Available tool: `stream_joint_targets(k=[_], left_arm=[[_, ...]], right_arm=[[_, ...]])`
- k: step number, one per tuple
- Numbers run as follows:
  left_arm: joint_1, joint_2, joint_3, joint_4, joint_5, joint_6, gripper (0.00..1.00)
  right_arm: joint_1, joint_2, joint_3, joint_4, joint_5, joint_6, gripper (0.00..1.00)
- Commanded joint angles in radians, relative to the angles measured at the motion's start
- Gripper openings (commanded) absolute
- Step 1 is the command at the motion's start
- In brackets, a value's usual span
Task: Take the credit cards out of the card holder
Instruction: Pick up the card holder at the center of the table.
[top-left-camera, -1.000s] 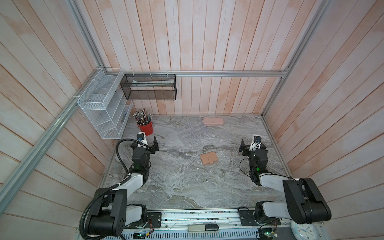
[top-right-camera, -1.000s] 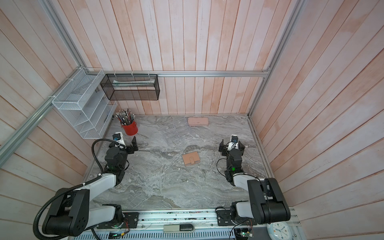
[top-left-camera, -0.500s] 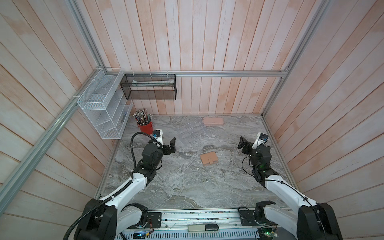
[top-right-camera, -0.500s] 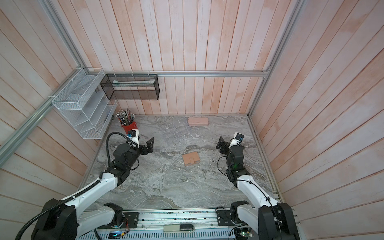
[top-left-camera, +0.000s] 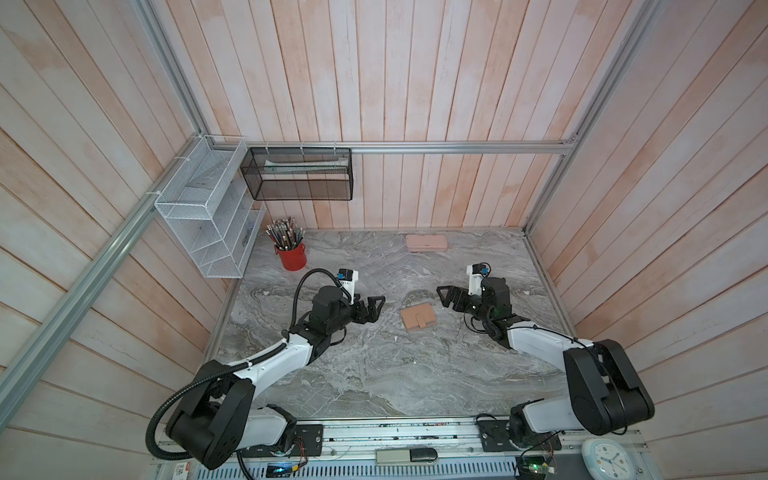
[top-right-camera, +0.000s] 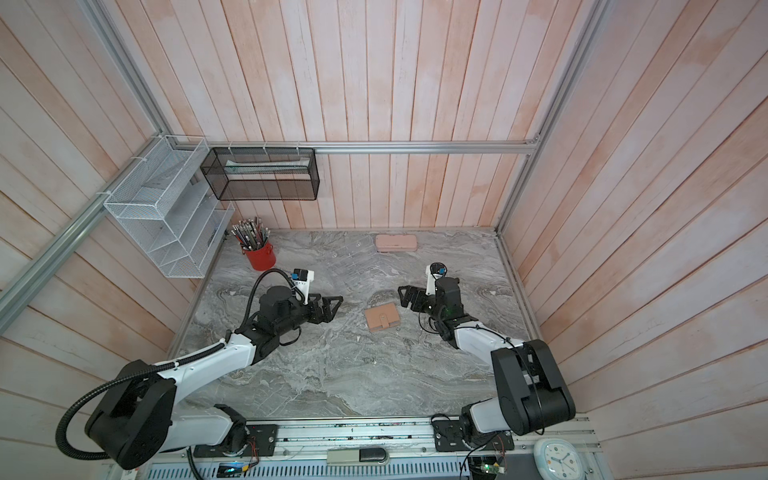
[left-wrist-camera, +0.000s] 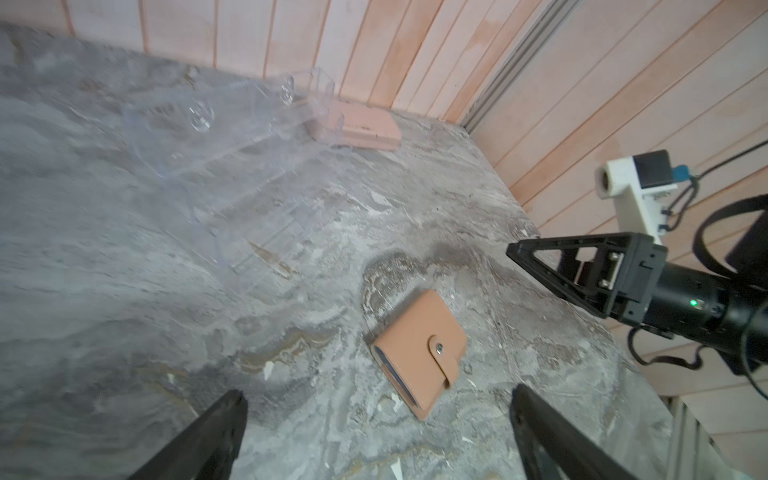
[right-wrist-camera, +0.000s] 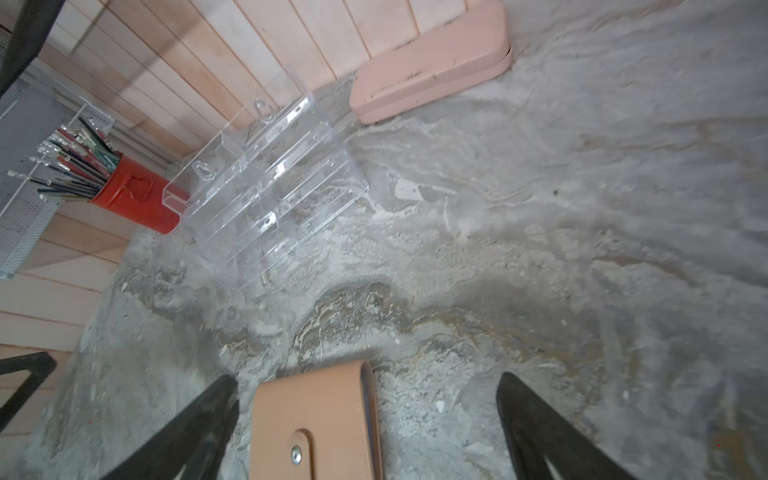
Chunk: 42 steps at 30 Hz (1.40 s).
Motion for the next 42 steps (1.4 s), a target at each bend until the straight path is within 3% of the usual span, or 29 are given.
stream_joint_targets(k=[1, 12, 15, 25, 34, 42], left_arm=[[-0.018, 0.063, 0.045, 0.050, 0.097, -0.072, 1.00], [-0.059, 0.282, 0.125, 0.135, 0.195, -0.203, 1.00], [-0.064, 0.330, 0.145, 0.142, 0.208, -0.231, 1.00], [-0.064, 0.423, 0.177, 0.203, 0.222, -0.311, 1.00], [-0.075, 0.466, 0.226, 0.148, 0.219, -0.299, 1.00], [-0.078, 0.499, 0.328, -0.004, 0.208, -0.182, 1.00]], right_arm=[[0.018, 0.046, 0.018, 0.027, -0.117, 0.044, 0.95], [0.034, 0.165, 0.048, 0.046, -0.230, 0.065, 0.79], [0.033, 0.210, 0.072, 0.043, -0.277, 0.066, 0.69], [0.054, 0.277, 0.107, 0.009, -0.319, 0.079, 0.58], [0.055, 0.220, 0.071, -0.018, -0.303, 0.088, 0.57], [0.039, 0.146, 0.073, -0.170, -0.244, 0.070, 0.57]])
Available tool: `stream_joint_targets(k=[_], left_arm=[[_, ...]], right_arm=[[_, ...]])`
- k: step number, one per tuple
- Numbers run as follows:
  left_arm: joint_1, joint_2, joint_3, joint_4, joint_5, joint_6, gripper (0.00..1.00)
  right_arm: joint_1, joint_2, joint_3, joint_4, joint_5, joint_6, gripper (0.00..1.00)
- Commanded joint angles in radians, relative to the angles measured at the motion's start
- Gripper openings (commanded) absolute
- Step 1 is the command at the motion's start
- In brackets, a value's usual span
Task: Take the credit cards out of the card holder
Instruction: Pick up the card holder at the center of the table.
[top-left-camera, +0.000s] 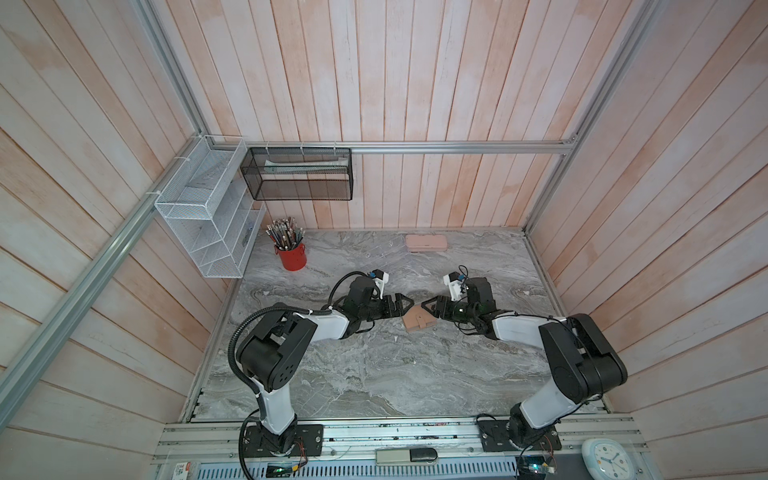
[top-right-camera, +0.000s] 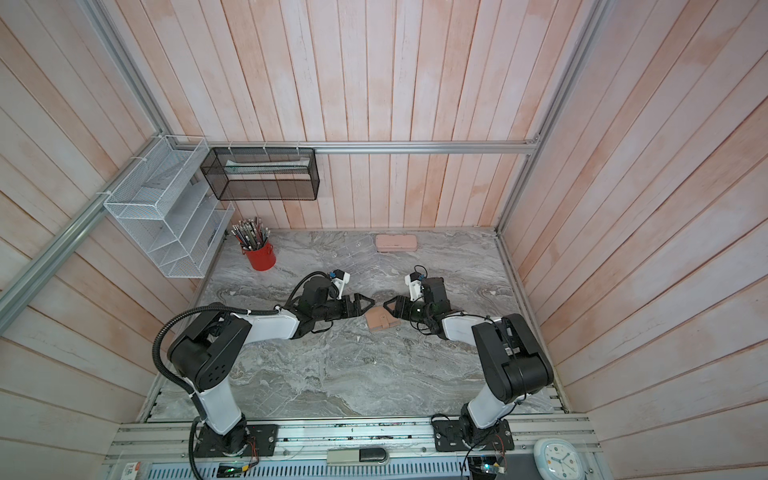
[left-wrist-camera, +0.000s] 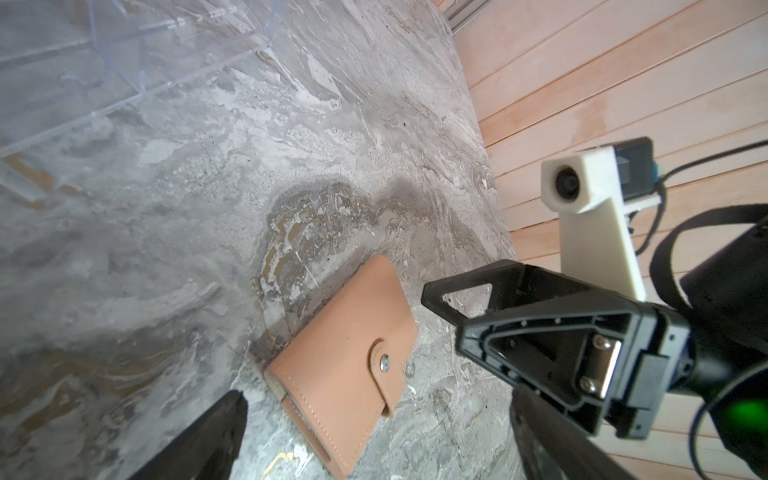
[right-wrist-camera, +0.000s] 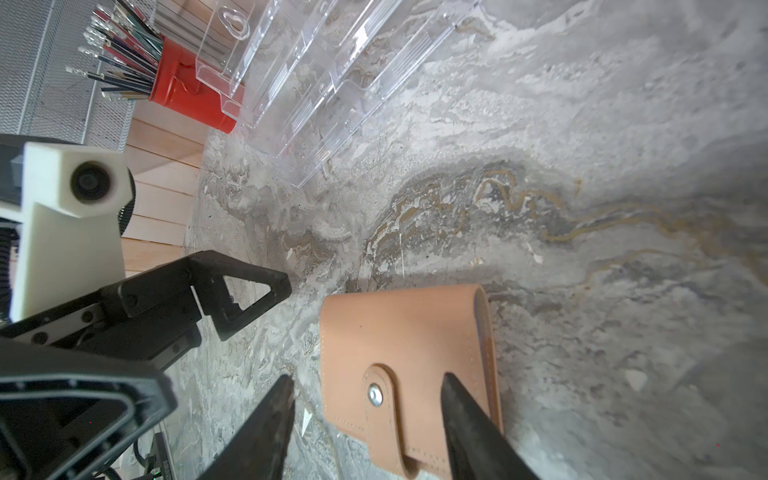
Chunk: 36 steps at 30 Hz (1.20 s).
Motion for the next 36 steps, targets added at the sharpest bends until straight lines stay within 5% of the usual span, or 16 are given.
stream_joint_targets(k=[1, 15, 36], left_arm=[[-0.004, 0.027, 0.049, -0.075, -0.004, 0.073, 1.00], [-0.014, 0.073, 0.074, -0.055, 0.030, 0.044, 1.00], [-0.014, 0.070, 0.030, -0.033, 0.037, 0.016, 1.00]], right_arm=[[-0.013, -0.007, -0.001, -0.100, 0.027, -0.011, 0.58], [-0.036, 0.130, 0.083, -0.132, -0.103, -0.070, 0.51], [-0.049, 0.210, 0.159, -0.068, -0.241, -0.097, 0.02]])
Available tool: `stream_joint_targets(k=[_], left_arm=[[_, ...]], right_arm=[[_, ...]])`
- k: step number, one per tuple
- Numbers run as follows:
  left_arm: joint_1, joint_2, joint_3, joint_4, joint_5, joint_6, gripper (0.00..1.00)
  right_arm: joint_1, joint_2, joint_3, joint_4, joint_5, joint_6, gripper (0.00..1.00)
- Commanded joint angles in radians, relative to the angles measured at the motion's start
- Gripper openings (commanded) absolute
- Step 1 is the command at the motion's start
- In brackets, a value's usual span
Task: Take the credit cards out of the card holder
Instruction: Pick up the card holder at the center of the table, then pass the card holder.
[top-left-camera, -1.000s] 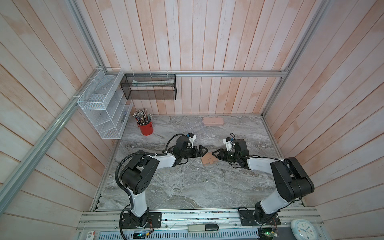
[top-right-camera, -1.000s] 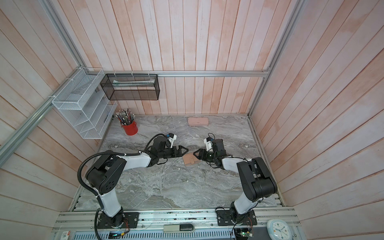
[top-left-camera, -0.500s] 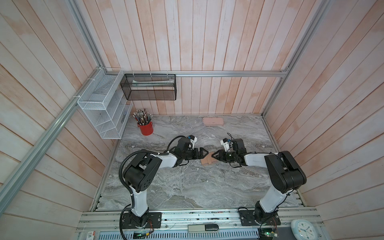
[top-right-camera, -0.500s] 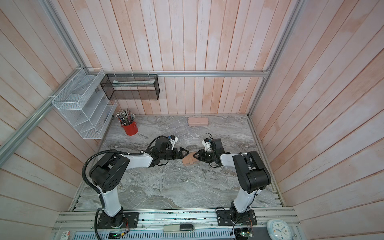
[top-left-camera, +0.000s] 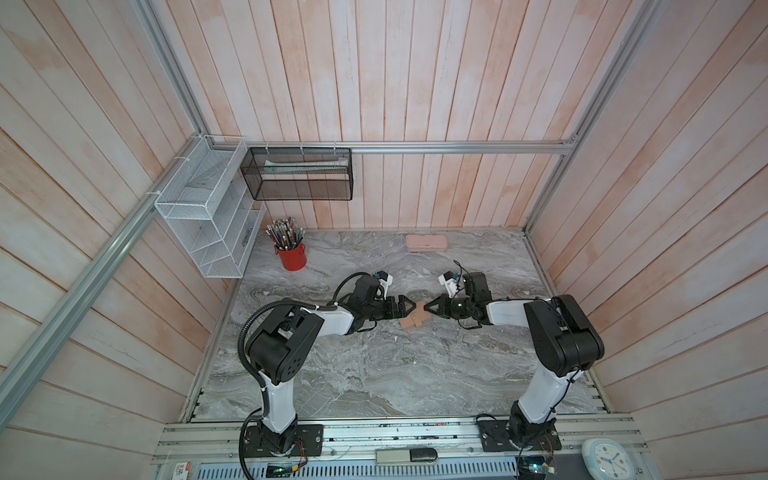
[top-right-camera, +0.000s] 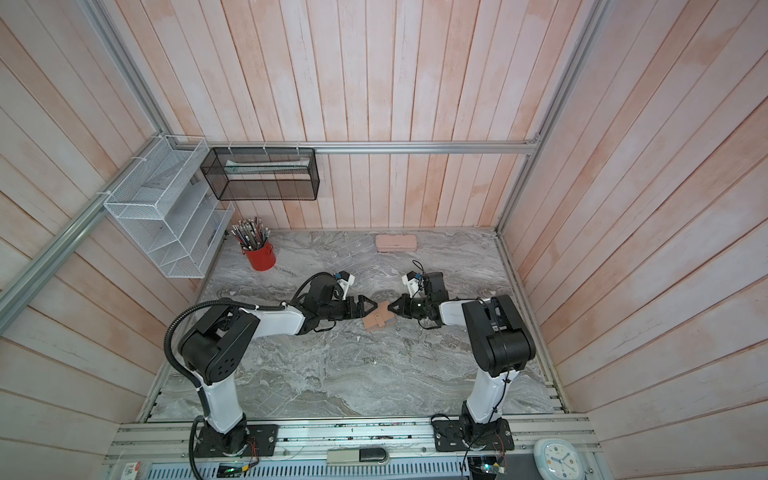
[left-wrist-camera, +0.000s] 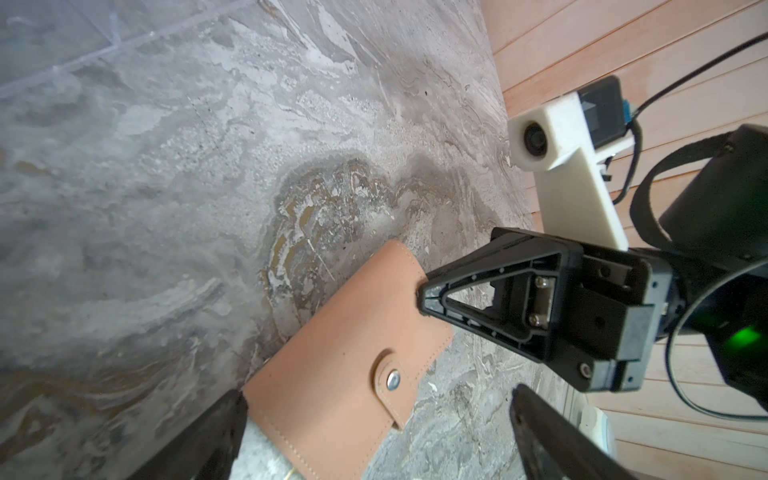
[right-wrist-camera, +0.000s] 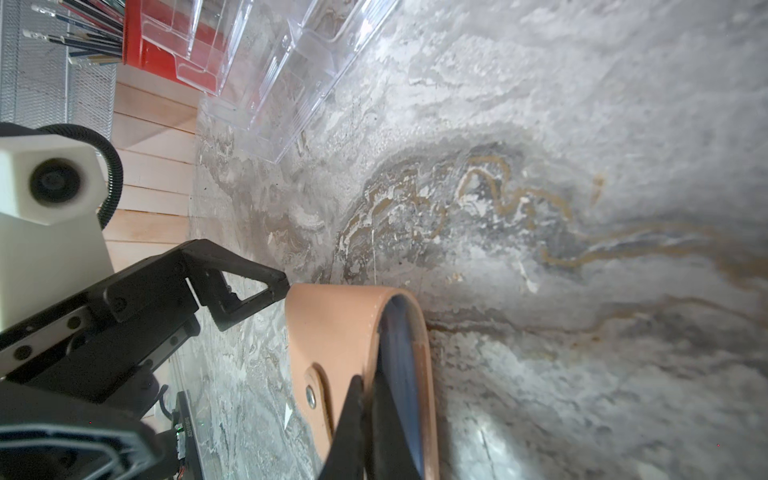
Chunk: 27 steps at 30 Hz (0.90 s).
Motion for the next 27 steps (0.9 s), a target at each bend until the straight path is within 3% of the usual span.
stream_joint_targets(k=[1, 7, 13, 19, 27], left_arm=[[-0.008, 0.006, -0.017, 0.025, 0.022, -0.002, 1.00], [0.024, -0.042, 0.003, -0.035, 0.074, 0.047, 1.00], [0.103, -0.145, 0.013, -0.134, 0.134, 0.101, 1.00], [0.122, -0.181, 0.062, -0.230, 0.212, 0.201, 1.00], [0.213, -0.195, 0.008, -0.072, 0.352, 0.150, 0.97]], right_arm=[[0.007, 0.005, 0.014, 0.026, -0.064, -0.013, 0.00], [0.010, -0.040, 0.065, -0.051, -0.054, -0.062, 0.00], [0.030, -0.113, 0.166, -0.220, -0.016, -0.184, 0.00], [0.077, -0.154, 0.272, -0.364, -0.049, -0.296, 0.00], [0.110, -0.211, 0.323, -0.444, -0.132, -0.341, 0.00]])
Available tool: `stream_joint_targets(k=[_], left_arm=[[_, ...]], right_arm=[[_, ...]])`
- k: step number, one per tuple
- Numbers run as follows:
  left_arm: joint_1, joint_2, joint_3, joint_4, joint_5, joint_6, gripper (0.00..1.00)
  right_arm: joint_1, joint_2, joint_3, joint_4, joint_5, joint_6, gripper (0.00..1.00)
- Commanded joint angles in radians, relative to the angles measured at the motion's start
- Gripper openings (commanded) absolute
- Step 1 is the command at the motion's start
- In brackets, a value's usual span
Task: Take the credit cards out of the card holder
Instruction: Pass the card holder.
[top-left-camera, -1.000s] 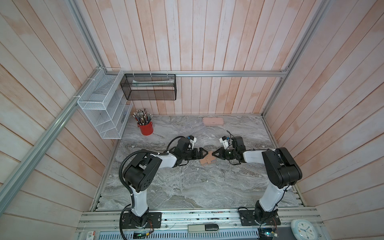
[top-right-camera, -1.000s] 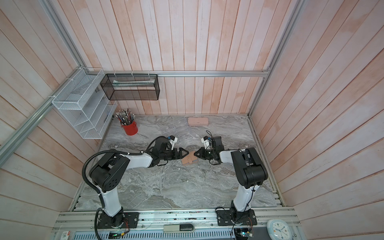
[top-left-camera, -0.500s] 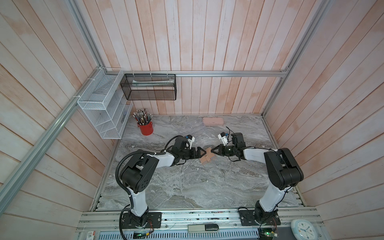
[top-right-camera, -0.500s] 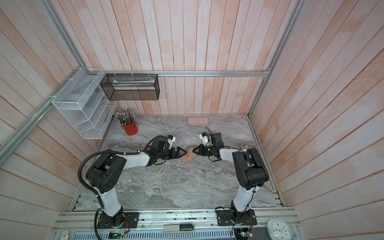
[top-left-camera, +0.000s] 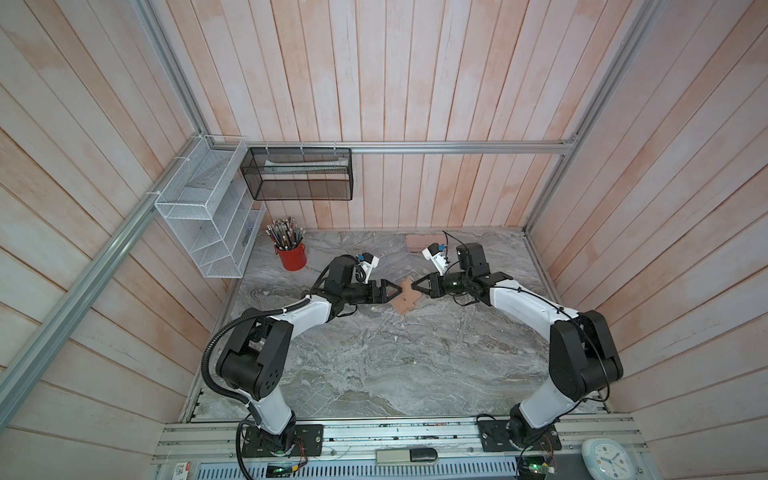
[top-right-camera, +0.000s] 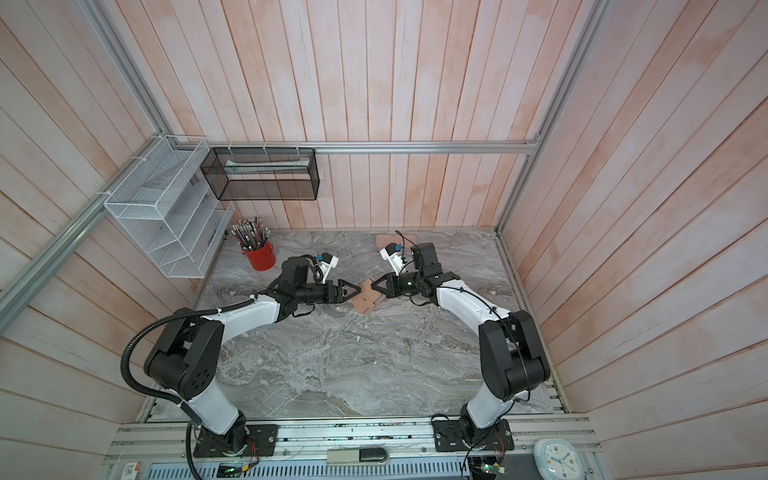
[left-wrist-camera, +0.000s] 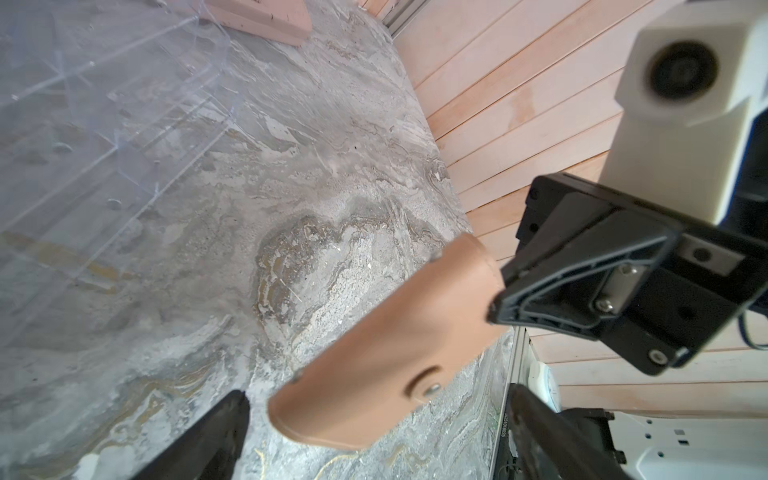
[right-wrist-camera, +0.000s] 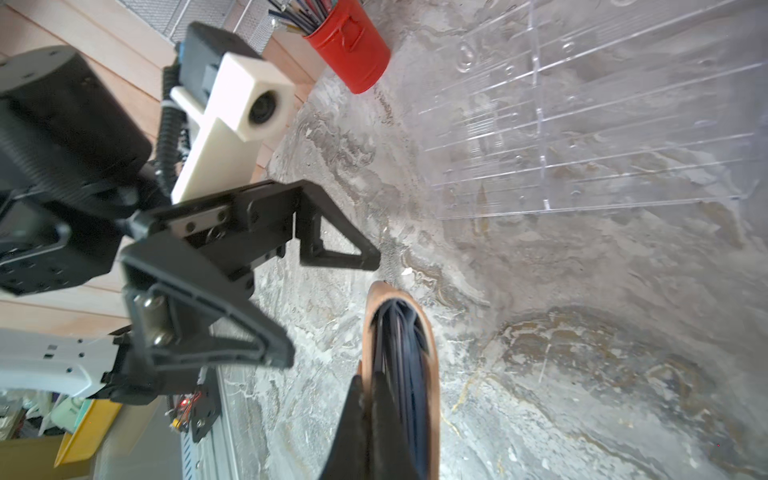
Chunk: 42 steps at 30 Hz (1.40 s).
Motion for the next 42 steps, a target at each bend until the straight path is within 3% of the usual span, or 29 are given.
stream_joint_targets(k=[1, 11, 17, 22, 29, 34, 42], left_arm=[[0.022, -0.021, -0.021, 0.071, 0.097, 0.004, 0.97], [0.023, -0.026, -0.044, 0.106, 0.212, 0.046, 0.80], [0.022, 0.000, -0.051, 0.124, 0.231, 0.054, 0.74], [0.020, 0.002, -0.065, 0.168, 0.254, 0.039, 0.66], [0.010, 0.005, -0.073, 0.185, 0.278, 0.035, 0.46], [-0.006, 0.015, -0.074, 0.179, 0.284, 0.037, 0.45], [-0.009, 0.014, -0.075, 0.158, 0.265, 0.041, 0.31]], right_arm=[[0.007, -0.036, 0.023, -0.075, -0.073, -0.052, 0.00], [0.010, -0.023, 0.042, -0.080, -0.174, -0.064, 0.00], [0.010, 0.015, 0.080, -0.086, -0.204, -0.077, 0.00], [0.011, 0.056, 0.118, -0.122, -0.203, -0.107, 0.00], [0.008, 0.077, 0.132, -0.114, -0.206, -0.108, 0.00], [0.005, 0.090, 0.143, -0.112, -0.208, -0.110, 0.00], [-0.010, 0.100, 0.176, -0.139, -0.194, -0.125, 0.00]])
